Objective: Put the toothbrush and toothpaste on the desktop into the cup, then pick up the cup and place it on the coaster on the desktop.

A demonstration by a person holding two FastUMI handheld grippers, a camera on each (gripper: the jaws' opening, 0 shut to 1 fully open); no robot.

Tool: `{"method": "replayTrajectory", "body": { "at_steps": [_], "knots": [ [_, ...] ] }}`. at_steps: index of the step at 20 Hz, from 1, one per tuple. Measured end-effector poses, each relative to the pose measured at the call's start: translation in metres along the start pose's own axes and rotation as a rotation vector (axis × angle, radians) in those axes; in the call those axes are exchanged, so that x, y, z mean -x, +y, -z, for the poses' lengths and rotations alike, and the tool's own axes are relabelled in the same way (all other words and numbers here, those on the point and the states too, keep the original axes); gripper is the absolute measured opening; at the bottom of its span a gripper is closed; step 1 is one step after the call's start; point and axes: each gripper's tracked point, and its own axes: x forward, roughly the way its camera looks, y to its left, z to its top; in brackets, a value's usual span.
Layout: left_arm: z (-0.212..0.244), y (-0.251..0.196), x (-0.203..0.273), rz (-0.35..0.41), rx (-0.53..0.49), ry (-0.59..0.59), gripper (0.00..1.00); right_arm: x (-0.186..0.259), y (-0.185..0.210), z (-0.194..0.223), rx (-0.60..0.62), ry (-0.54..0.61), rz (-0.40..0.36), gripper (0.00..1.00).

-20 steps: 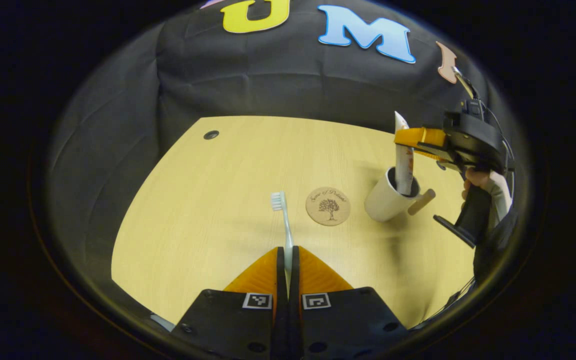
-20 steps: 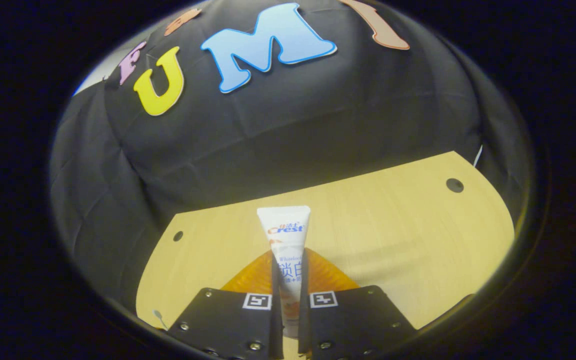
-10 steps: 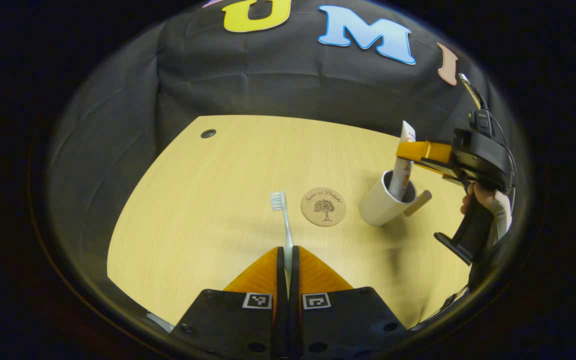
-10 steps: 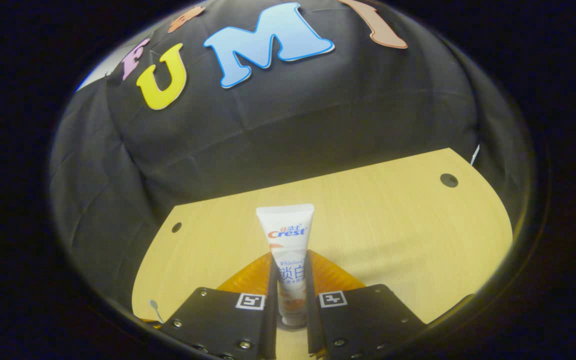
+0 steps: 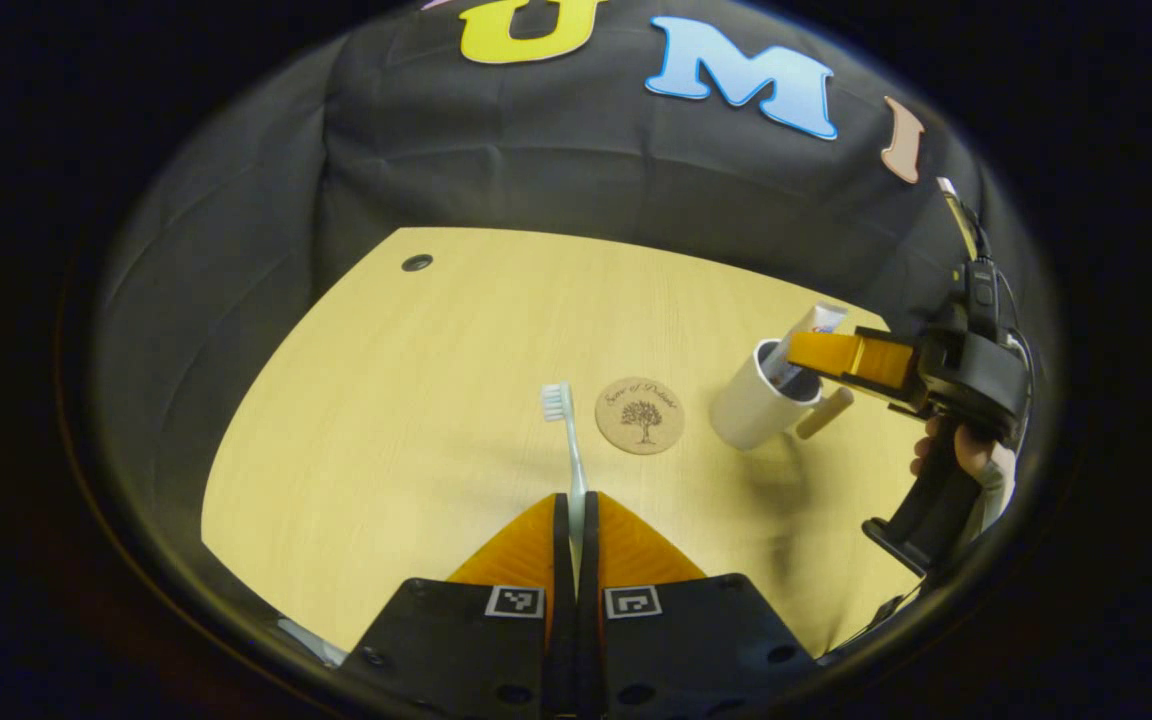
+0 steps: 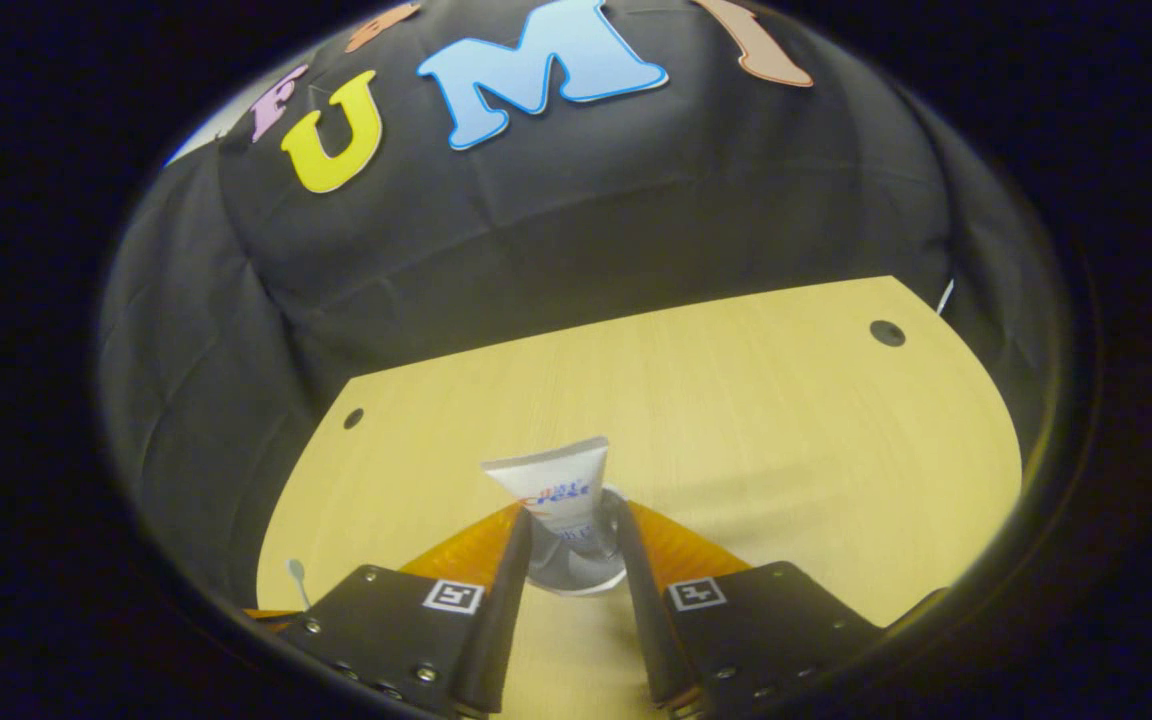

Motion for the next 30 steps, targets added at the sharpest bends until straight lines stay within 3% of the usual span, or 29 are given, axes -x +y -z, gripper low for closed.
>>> {"method": "replayTrajectory", "body": {
  "at_steps": [1, 9, 16, 22, 30],
  "knots": [
    [0.0, 0.001, -0.001, 0.0, 0.002, -0.002, 0.08, 0.003, -0.001, 0.0, 0.001, 0.001, -0.002, 0.56],
    [-0.003, -0.005, -0.035, 0.009, 0.001, -0.046, 0.08, 0.037, -0.009, -0.009, -0.015, -0.047, -0.016, 0.57],
    [-0.026, -0.032, -0.04, 0.042, -0.065, -0.123, 0.08, 0.06, -0.045, 0.007, -0.059, -0.028, 0.025, 0.55],
    [-0.065, -0.081, -0.044, 0.114, -0.159, -0.23, 0.08, 0.084, -0.085, 0.02, -0.075, -0.012, 0.091, 0.55],
    [-0.1, -0.179, -0.039, 0.265, -0.369, -0.368, 0.08, 0.116, -0.146, 0.04, -0.155, 0.005, 0.203, 0.57]
  ]
}}
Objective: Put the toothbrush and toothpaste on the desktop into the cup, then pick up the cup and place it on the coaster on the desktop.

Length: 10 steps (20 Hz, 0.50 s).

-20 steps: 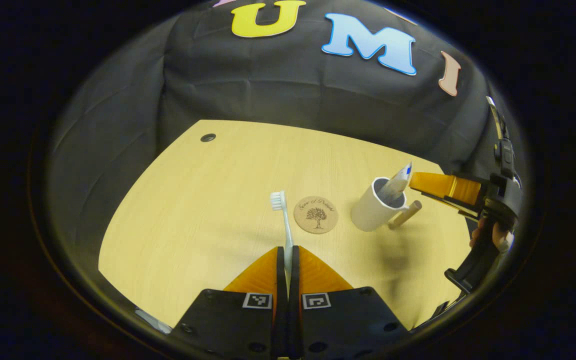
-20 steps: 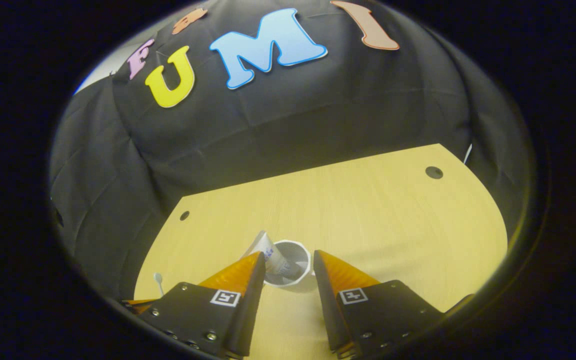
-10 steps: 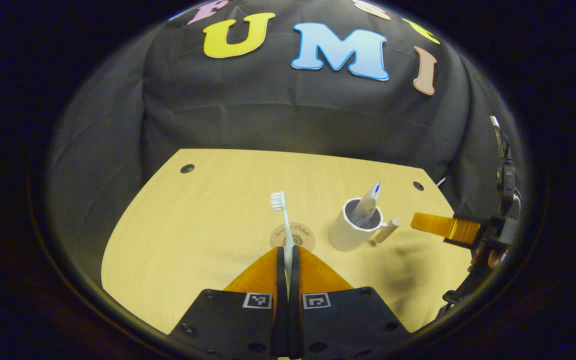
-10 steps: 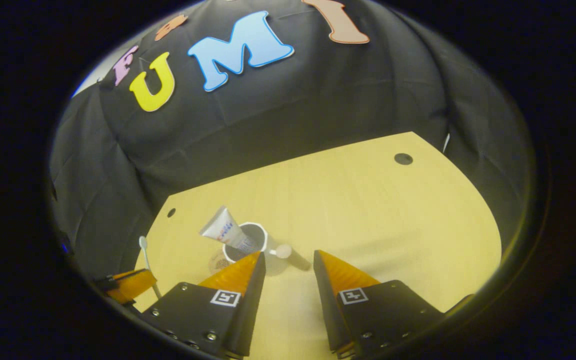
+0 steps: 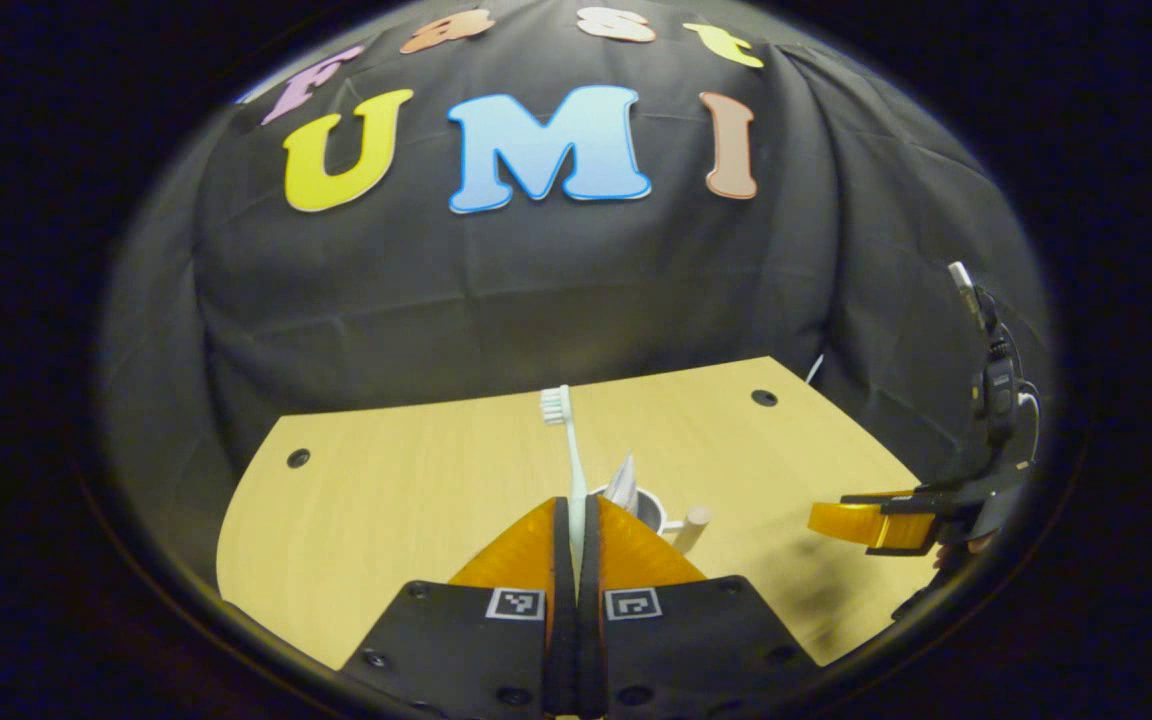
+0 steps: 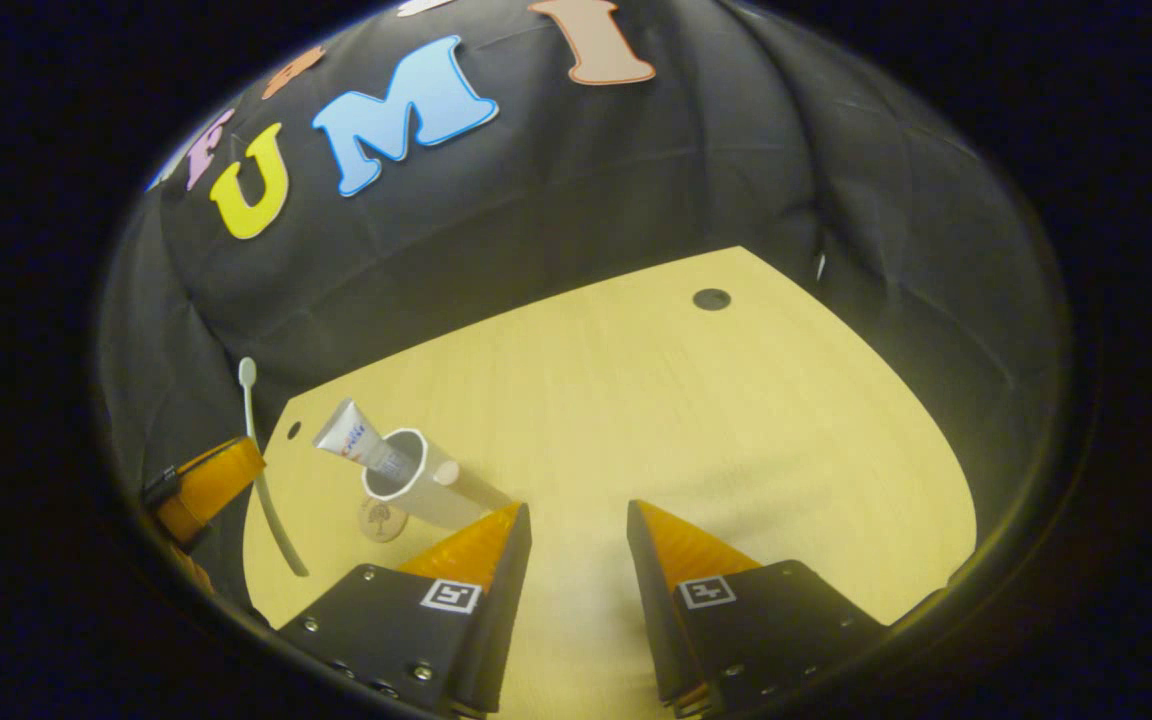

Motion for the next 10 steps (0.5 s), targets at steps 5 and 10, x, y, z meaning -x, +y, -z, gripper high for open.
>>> {"method": "replayTrajectory", "body": {
  "at_steps": [5, 10],
  "knots": [
    [-0.016, -0.039, -0.026, 0.079, -0.06, -0.027, 0.08, 0.012, -0.03, 0.0, -0.025, 0.005, 0.049, 0.57],
    [-0.038, -0.069, -0.038, 0.104, -0.126, -0.09, 0.08, 0.017, -0.034, 0.001, -0.061, 0.013, 0.028, 0.55]
  ]
}}
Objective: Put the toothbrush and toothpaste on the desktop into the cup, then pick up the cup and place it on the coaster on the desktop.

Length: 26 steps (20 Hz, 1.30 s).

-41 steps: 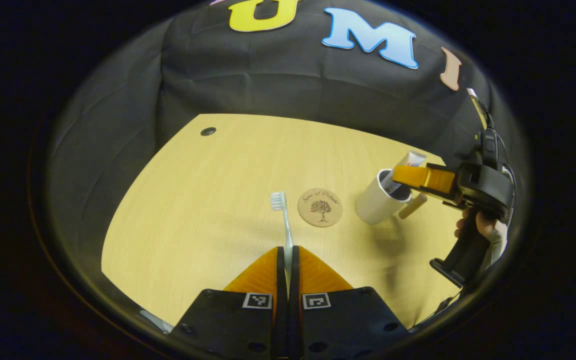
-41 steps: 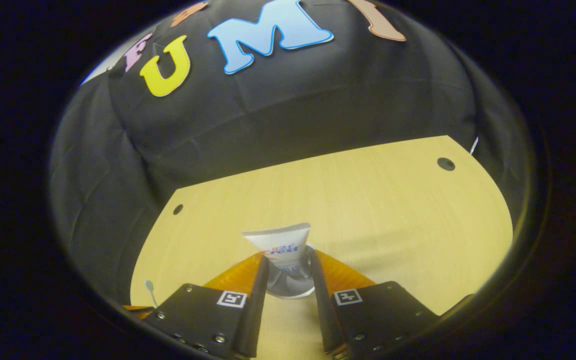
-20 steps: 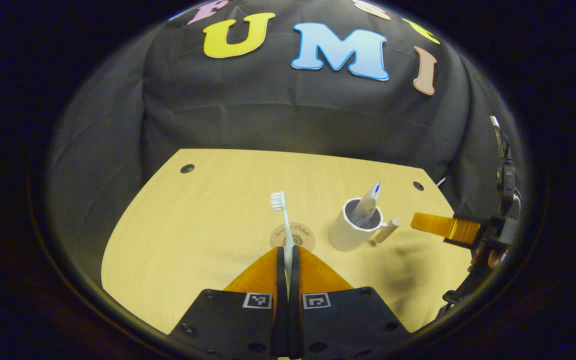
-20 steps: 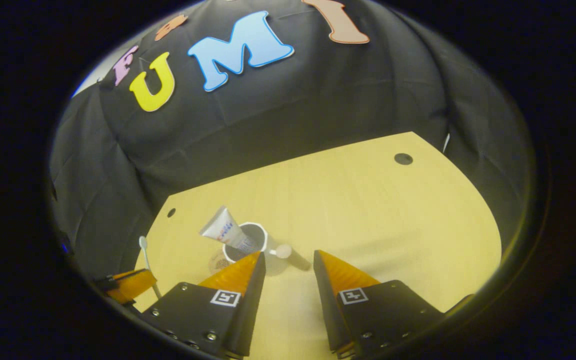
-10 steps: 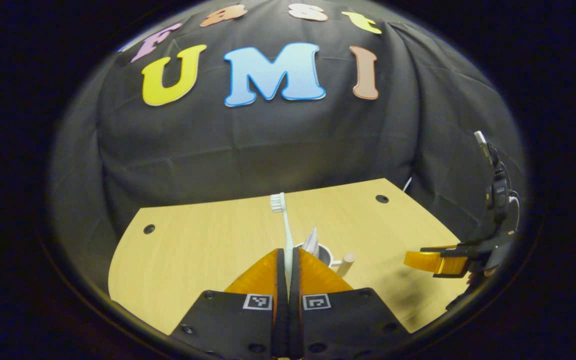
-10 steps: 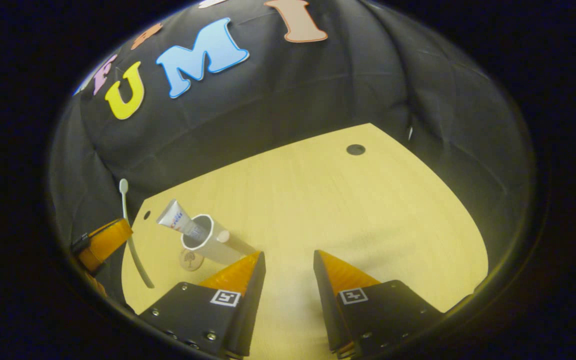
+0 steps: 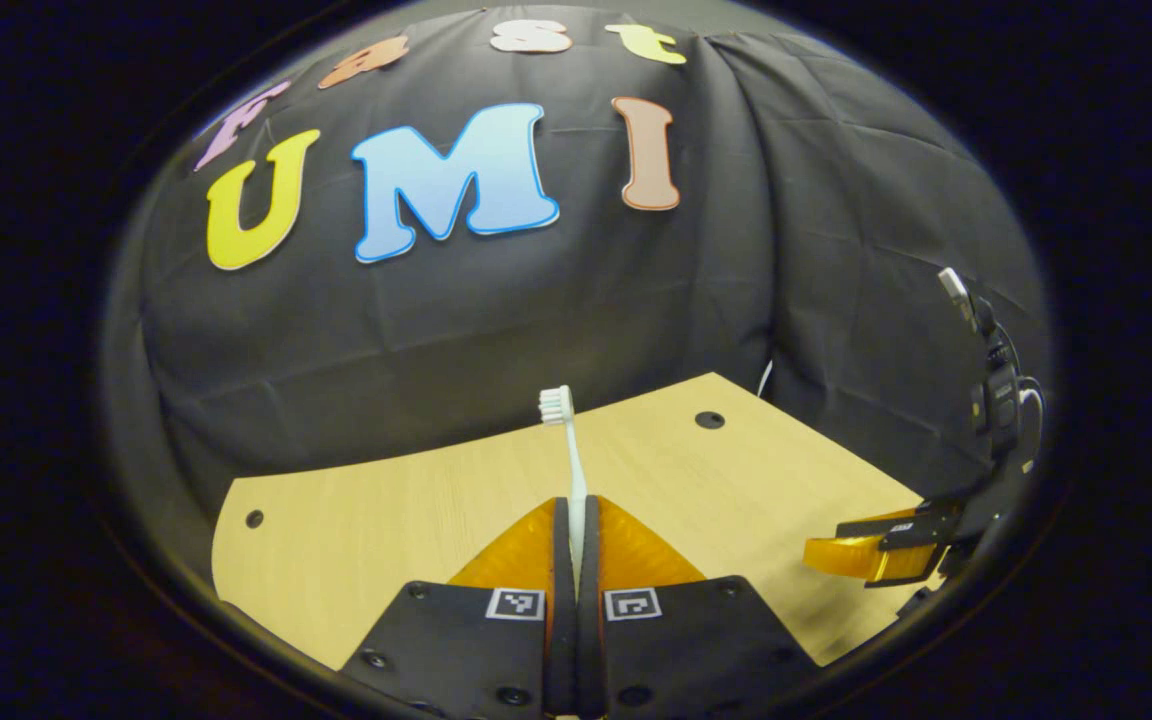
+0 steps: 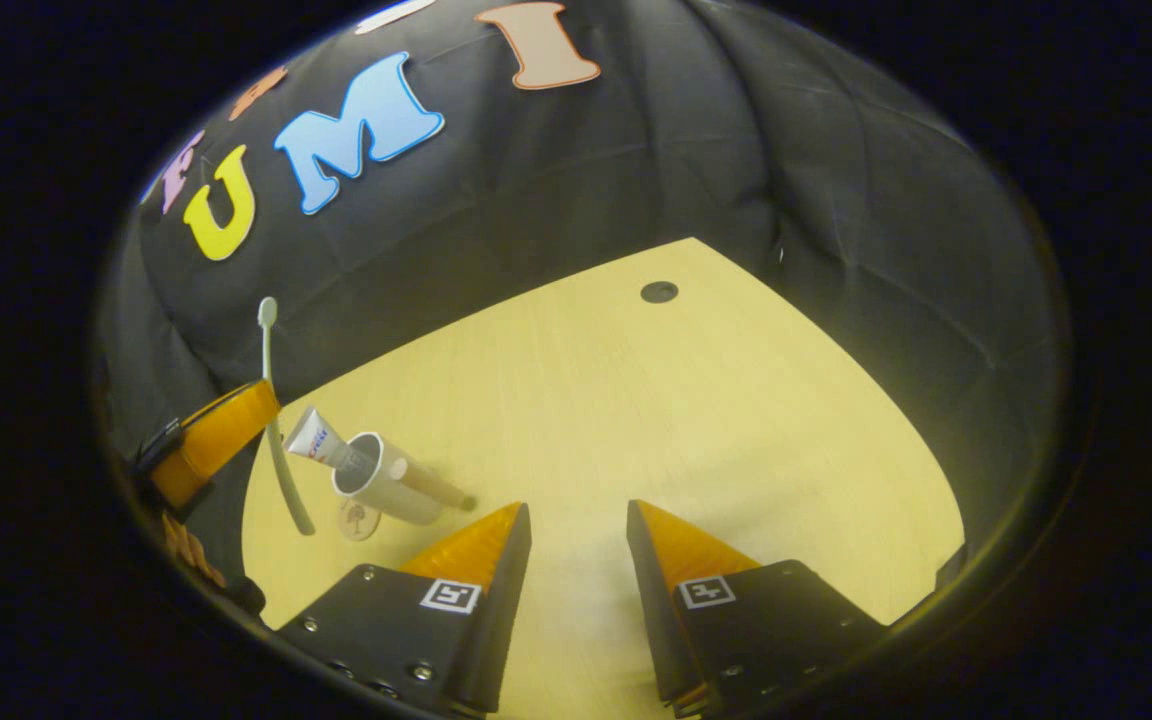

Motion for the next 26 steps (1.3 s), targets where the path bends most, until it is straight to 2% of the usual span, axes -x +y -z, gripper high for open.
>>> {"method": "replayTrajectory", "body": {
  "at_steps": [4, 9, 18, 26],
  "knots": [
    [-0.02, 0.004, -0.009, -0.027, -0.068, -0.063, 0.06, -0.003, -0.002, 0.009, 0.002, 0.032, -0.007, 0.55],
    [-0.026, 0.019, -0.025, -0.065, -0.055, -0.136, 0.08, -0.005, -0.004, 0.013, 0.004, 0.057, -0.006, 0.57],
    [0.021, 0.038, -0.047, -0.144, -0.042, -0.104, 0.08, 0.003, -0.023, 0.012, 0.004, 0.073, 0.031, 0.55],
    [0.04, 0.041, -0.042, -0.176, -0.05, -0.116, 0.08, -0.006, -0.013, 0.015, 0.022, 0.098, 0.027, 0.57]
  ]
}}
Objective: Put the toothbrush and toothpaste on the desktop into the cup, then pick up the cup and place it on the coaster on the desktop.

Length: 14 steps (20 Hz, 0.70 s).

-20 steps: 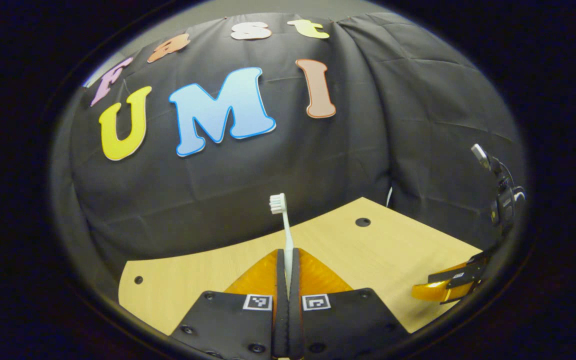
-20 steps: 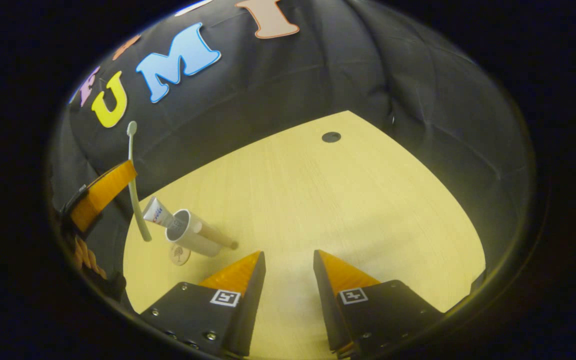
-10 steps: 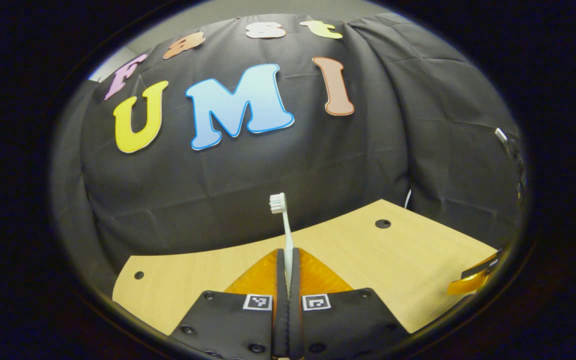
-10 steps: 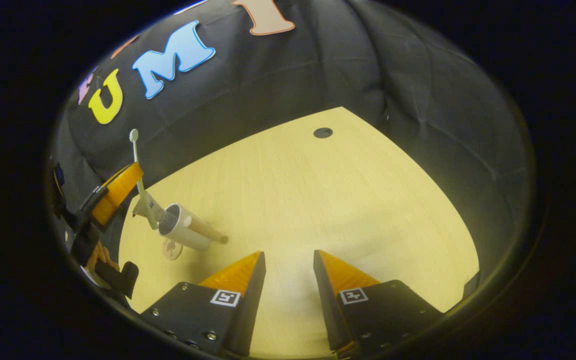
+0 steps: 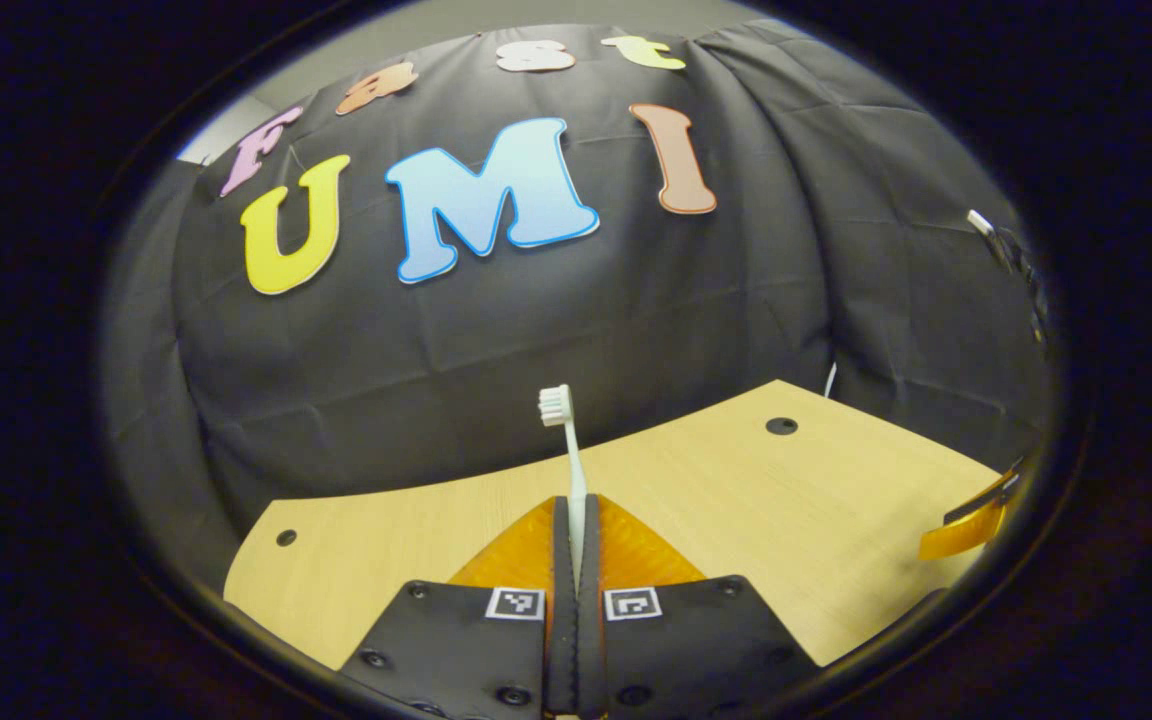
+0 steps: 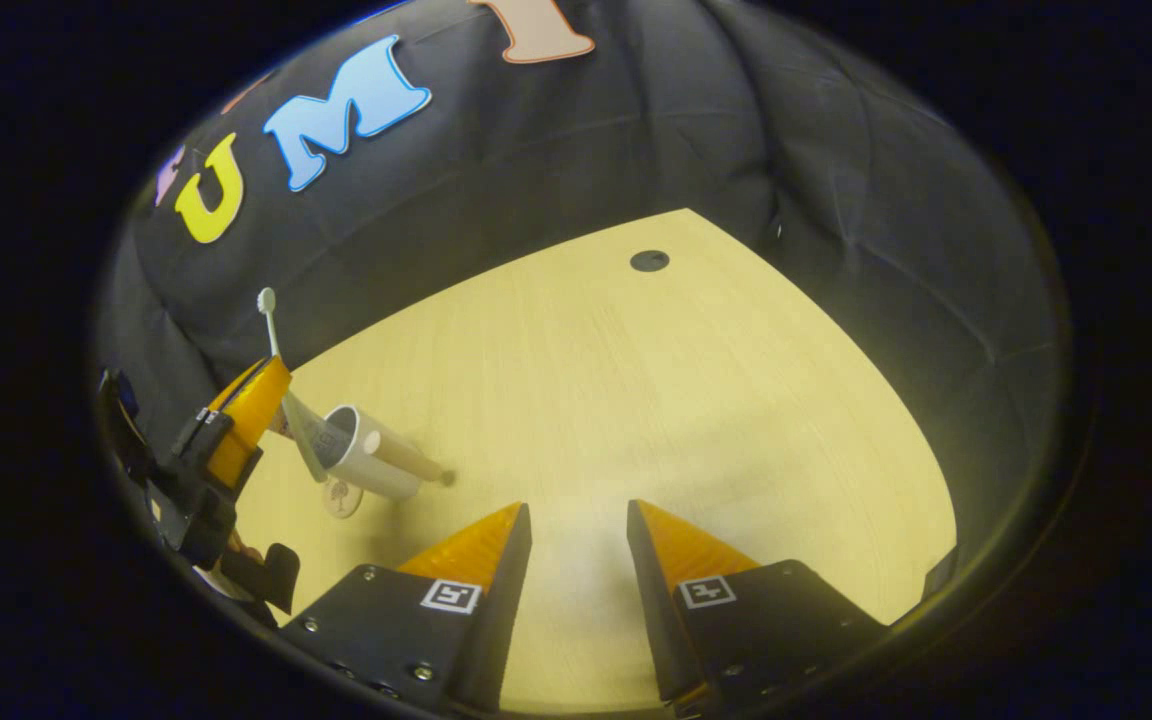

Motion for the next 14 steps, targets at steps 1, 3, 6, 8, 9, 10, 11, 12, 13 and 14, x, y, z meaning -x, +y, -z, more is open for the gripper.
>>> {"method": "replayTrajectory", "body": {
  "at_steps": [1, 3, 6, 8, 9, 10, 11, 12, 13, 14],
  "knots": [
    [0.001, 0.0, 0.0, -0.004, 0.003, -0.005, 0.08, -0.001, 0.002, 0.0, 0.002, 0.001, -0.001, 0.57],
    [-0.002, 0.001, -0.002, -0.002, 0.014, -0.023, 0.07, -0.002, 0.004, 0.0, 0.006, 0.002, -0.002, 0.57],
    [-0.011, 0.001, -0.012, -0.001, -0.028, -0.051, 0.07, -0.002, 0.004, 0.002, 0.01, 0.007, 0.004, 0.57],
    [-0.015, -0.001, -0.018, 0.005, -0.047, -0.07, 0.08, -0.002, 0.003, 0.004, 0.012, 0.012, 0.009, 0.57],
    [-0.013, -0.001, -0.02, 0.006, -0.044, -0.069, 0.08, -0.001, 0.002, 0.003, 0.011, 0.01, 0.01, 0.57],
    [-0.01, 0.001, -0.022, 0.002, -0.033, -0.066, 0.08, -0.001, 0.003, 0.002, 0.007, 0.01, 0.012, 0.57],
    [-0.006, 0.001, -0.023, -0.002, -0.021, -0.057, 0.08, -0.001, 0.002, 0.001, 0.004, 0.008, 0.016, 0.57],
    [-0.001, 0.002, -0.023, -0.008, -0.007, -0.047, 0.08, -0.002, 0.001, 0.001, 0.0, 0.007, 0.019, 0.57],
    [0.004, 0.004, -0.023, -0.015, 0.0, -0.044, 0.08, -0.002, 0.0, 0.0, -0.006, 0.007, 0.02, 0.57],
    [0.004, 0.004, -0.022, -0.016, 0.01, -0.037, 0.08, -0.002, 0.0, 0.0, -0.01, 0.008, 0.021, 0.57]
  ]
}}
